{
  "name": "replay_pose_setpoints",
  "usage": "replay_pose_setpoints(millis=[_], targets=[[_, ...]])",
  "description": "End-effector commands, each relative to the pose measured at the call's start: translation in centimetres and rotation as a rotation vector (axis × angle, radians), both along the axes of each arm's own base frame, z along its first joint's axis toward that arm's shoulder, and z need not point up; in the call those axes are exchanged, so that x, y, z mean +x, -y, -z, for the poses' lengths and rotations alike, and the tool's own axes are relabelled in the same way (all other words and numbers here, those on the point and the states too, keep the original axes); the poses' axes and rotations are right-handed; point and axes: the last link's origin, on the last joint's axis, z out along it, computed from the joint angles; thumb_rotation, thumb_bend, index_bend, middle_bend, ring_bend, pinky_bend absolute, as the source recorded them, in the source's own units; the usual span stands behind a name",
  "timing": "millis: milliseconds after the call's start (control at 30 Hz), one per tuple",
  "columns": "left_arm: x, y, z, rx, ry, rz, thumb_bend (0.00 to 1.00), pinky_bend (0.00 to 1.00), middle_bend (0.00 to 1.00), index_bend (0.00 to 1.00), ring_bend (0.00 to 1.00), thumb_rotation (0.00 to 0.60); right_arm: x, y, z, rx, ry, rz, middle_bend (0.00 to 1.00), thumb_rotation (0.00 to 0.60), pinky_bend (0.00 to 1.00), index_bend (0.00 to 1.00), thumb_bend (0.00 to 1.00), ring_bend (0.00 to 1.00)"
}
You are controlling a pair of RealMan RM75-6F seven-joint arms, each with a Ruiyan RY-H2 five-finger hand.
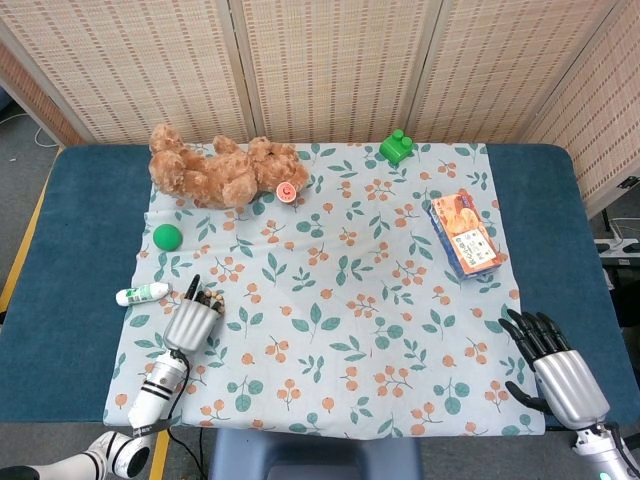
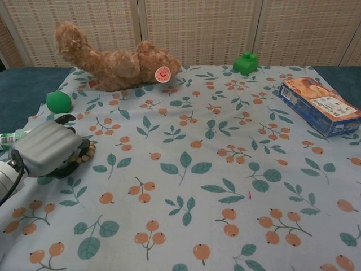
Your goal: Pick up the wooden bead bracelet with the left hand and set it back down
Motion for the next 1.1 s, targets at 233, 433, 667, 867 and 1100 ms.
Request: replay_pose_setpoints(millis=[233, 433, 667, 867, 1100], targets=[[-0.4, 0.1, 0.0, -0.026, -0.008, -0.056, 0.52, 0.13, 0.63, 0.53, 0.38, 0.595, 0.0, 0.0, 0.0, 0.002, -0.006, 0.002, 0.0, 0.6, 0.0, 0.0, 0.15, 0.0], [0.2, 0.4, -0.6, -0.023, 0.043, -0.05, 0.48, 0.13, 0.52, 0.39, 0.35, 0.442, 0.0, 0.0, 0.1, 0.004, -0.007, 0.005, 0.0, 0.6, 0.0, 0.0, 0.15, 0.0], [-0.1, 0.3, -0.6, -0.017, 0.008, -0.053, 0.47, 0.13, 0.58, 0.45, 0.36, 0.513, 0.0, 0.0, 0.1, 0.006, -0.003, 0.004, 0.0, 0.6, 0.0, 0.0, 0.15, 0.0], [-0.3, 0.2, -0.4, 0.019, -0.041, -0.041, 0.54, 0.14, 0.75, 0.65, 0.43, 0.6, 0.0, -0.1, 0.0, 0.006, 0.0, 0.001, 0.0, 0.6, 0.0, 0.0, 0.15, 0.0], [1.1, -0.9, -1.3, 0.085, 0.052, -0.001, 0.64, 0.18, 0.84, 0.73, 0.51, 0.6, 0.1, -0.1, -0.2, 0.005, 0.005, 0.0, 0.0, 0.6, 0.0, 0.0, 0.15, 0.0]])
